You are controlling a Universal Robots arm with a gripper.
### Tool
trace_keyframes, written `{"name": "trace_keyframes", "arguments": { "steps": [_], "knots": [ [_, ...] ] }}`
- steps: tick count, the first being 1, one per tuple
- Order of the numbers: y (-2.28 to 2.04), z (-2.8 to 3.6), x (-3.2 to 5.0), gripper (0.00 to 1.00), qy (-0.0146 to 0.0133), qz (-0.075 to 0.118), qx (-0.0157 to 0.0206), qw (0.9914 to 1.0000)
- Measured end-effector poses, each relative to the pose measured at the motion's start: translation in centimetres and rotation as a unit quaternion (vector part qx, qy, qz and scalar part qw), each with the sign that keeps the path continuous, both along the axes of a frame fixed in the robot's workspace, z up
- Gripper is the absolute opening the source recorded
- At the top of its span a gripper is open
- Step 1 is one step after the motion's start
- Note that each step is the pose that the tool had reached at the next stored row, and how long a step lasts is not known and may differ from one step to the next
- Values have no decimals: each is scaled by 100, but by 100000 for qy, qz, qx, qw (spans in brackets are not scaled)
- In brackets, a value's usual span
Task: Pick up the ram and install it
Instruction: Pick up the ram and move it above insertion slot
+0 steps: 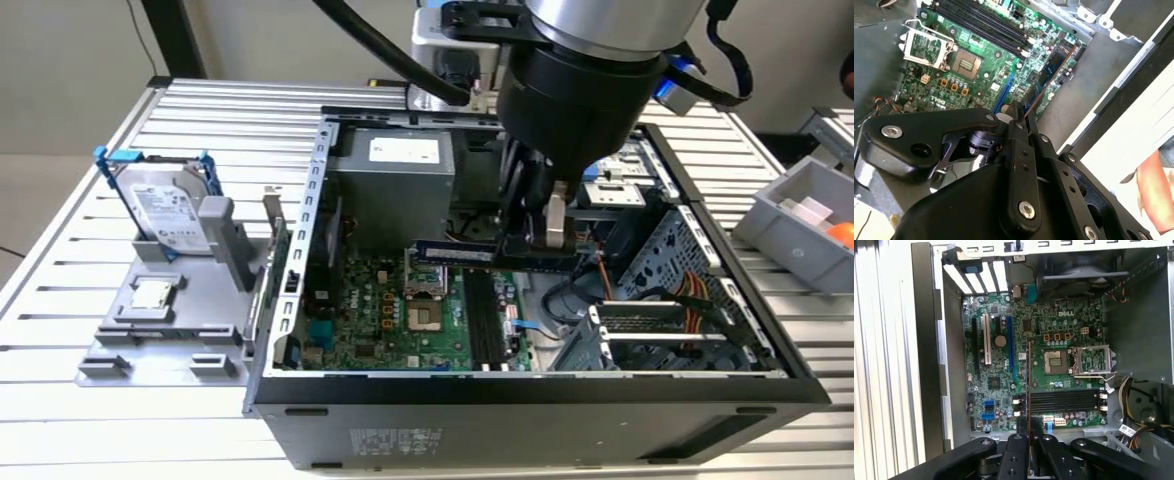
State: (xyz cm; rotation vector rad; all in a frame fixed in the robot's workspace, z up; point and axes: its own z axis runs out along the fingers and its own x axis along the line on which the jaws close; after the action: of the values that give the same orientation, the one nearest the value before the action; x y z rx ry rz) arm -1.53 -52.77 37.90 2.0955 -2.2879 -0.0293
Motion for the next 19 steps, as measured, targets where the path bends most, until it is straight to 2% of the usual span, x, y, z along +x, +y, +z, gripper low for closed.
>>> {"name": "trace_keyframes", "arguments": {
  "steps": [19],
  "knots": [
    [0, 0, 257, 0, 88, -111, -208, 100000]
  ]
}}
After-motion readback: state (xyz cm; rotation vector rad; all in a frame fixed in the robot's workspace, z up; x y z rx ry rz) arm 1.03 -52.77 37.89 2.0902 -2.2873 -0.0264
